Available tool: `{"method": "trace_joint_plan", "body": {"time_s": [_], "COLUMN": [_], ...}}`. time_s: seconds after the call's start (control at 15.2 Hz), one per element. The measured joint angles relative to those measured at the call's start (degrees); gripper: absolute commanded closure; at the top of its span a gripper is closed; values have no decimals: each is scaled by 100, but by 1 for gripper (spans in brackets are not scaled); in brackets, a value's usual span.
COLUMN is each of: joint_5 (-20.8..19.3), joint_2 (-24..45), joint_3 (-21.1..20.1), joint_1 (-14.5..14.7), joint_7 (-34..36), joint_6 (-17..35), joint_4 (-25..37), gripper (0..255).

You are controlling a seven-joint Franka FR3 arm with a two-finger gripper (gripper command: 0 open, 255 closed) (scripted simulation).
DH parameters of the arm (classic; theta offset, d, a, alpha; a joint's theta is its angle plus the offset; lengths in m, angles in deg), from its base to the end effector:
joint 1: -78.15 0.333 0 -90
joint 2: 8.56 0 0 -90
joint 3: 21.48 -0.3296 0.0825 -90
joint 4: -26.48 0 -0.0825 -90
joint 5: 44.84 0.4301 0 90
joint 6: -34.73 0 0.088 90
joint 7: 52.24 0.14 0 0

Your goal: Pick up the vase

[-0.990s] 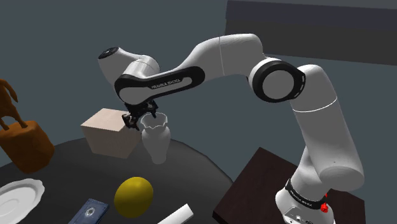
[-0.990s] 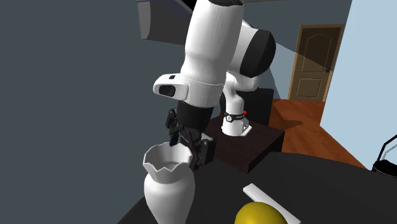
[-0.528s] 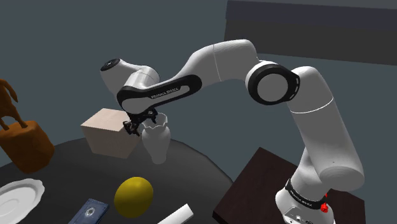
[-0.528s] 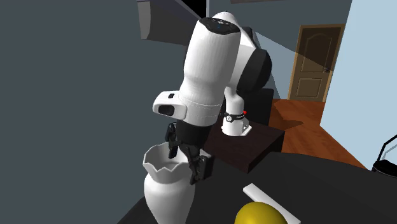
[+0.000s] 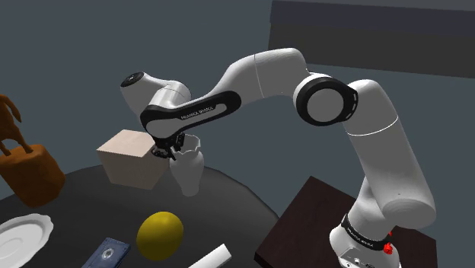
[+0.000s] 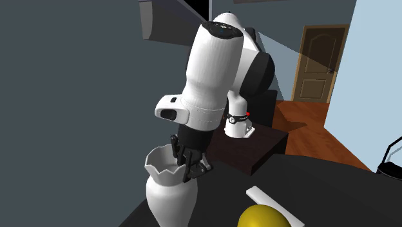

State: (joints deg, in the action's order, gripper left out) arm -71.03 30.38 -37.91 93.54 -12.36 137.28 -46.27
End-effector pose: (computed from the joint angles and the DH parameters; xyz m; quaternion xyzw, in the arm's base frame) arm 0.7026 0.3211 0.3207 0.9892 -0.0296 0.0215 0.1419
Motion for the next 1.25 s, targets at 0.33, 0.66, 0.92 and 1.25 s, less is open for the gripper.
{"method": "trace_joint_plan", "body": {"time_s": [0.33,0.66,0.92,1.25], "joint_5": [13,59,82,103], "joint_2": [4,-115,-131,-164], "joint_3": [-3,-24,-29,-34], "joint_1": [12,24,55,96], "joint_7": [-28,-124,-214,-304], "joint_6": [-91,-379,-648,-952], "joint_4": [88,276,547,837], "gripper": [255,255,255,255]}}
